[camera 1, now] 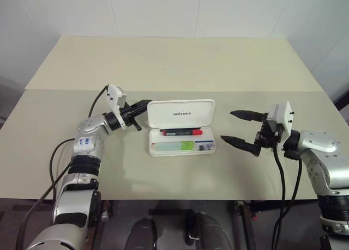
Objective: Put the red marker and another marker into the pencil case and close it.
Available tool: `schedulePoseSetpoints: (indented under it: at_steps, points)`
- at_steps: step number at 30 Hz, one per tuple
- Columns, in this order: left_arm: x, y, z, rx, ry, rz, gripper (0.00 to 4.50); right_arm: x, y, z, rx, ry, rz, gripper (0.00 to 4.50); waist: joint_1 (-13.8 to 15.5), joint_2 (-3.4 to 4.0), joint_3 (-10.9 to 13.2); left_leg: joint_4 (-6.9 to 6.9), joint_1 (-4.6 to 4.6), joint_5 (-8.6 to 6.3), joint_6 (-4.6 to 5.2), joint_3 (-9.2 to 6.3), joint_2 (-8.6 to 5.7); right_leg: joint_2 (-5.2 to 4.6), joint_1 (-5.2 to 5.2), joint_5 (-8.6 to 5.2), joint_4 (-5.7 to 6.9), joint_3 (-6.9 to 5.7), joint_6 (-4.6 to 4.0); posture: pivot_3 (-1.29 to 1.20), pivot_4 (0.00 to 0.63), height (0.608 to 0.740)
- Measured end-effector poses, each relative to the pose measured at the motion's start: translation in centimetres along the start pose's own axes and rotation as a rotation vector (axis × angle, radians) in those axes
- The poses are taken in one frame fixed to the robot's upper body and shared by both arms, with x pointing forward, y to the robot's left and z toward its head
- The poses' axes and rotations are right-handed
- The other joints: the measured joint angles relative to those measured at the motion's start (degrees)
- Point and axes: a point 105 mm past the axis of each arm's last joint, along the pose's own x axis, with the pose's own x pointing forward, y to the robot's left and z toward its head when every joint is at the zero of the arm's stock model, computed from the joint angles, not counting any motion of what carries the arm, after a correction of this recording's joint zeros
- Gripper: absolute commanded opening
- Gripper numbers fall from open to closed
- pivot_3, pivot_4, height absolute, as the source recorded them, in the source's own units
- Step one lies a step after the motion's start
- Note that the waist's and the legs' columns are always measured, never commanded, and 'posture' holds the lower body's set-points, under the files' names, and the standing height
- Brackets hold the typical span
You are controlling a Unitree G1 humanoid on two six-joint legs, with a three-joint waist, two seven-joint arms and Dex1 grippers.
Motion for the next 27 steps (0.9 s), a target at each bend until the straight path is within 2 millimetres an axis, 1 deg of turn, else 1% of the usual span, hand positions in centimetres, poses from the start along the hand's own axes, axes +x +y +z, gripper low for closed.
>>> schedulePoseSetpoints:
  at_steps: [2, 5, 10, 13, 16, 20, 23, 27]
  points:
    - [-1.1, -0.6, 0.3, 0.023, 0.003, -0.061, 0.03, -0.1, 0.1, 0.0, -0.002, -0.001, -0.009, 4.5, -0.3, 0.0, 0.0, -0.01, 0.02, 0.0, -0.01, -0.01, 0.01, 0.01, 0.0, 0.0, 0.01, 0.01, 0.0, 0.0, 0.15, 0.74]
    - [-2.4, -0.8, 0.6, 0.048, 0.029, -0.105, 0.03, -0.4, -0.1, 0.0, 0.002, -0.003, -0.032, 4.5, -0.3, 0.0, 0.0, 0.03, 0.02, 0.01, 0.0, -0.02, -0.01, 0.0, 0.01, 0.0, 0.05, 0.02, -0.01, 0.0, 0.15, 0.74]
    - [-3.0, -1.6, 0.7, 0.111, 0.078, -0.205, 0.03, -0.4, -0.1, 0.0, 0.005, -0.013, -0.047, 4.5, -0.1, 0.0, 0.0, 0.06, 0.02, 0.04, 0.02, -0.05, -0.02, -0.01, 0.02, -0.01, 0.05, 0.03, -0.01, 0.0, 0.15, 0.74]
    - [-2.5, -2.6, 0.2, 0.142, 0.116, -0.28, 0.03, -0.4, -0.1, 0.0, 0.009, -0.015, -0.051, 4.5, 0.1, 0.0, 0.0, 0.05, 0.0, 0.03, 0.02, -0.05, -0.02, -0.01, 0.02, -0.01, 0.04, 0.03, -0.01, 0.0, 0.15, 0.74]
    - [-1.5, -4.0, -0.8, 0.16, 0.156, -0.37, 0.03, -0.3, -0.1, 0.0, 0.009, -0.021, -0.057, 4.5, 0.4, 0.0, 0.0, 0.05, 0.0, 0.03, 0.03, -0.05, -0.03, 0.0, 0.02, -0.01, 0.04, 0.04, -0.01, 0.0, 0.15, 0.74]
    - [-1.1, -5.4, -1.9, 0.177, 0.215, -0.465, 0.03, -0.2, -0.1, 0.1, 0.006, -0.025, -0.063, 4.5, 0.4, 0.0, 0.0, 0.04, 0.0, 0.02, 0.03, -0.05, -0.02, 0.01, 0.02, -0.01, 0.04, 0.04, -0.01, 0.0, 0.15, 0.74]
    - [-1.1, -6.1, -2.9, 0.175, 0.252, -0.5, 0.03, -0.3, 0.1, 0.0, 0.008, -0.023, -0.065, 4.5, 0.3, 0.0, 0.0, 0.04, 0.01, 0.02, 0.03, -0.07, -0.01, 0.01, 0.02, -0.01, 0.04, 0.06, -0.01, 0.0, 0.15, 0.74]
    - [-1.0, -6.5, -4.3, 0.18, 0.317, -0.511, 0.03, -0.2, 0.3, 0.1, 0.003, -0.027, -0.072, 4.5, 0.4, 0.0, 0.0, 0.06, 0.02, 0.03, 0.03, -0.19, -0.02, 0.01, 0.02, -0.01, 0.05, 0.07, -0.01, 0.0, 0.15, 0.74]
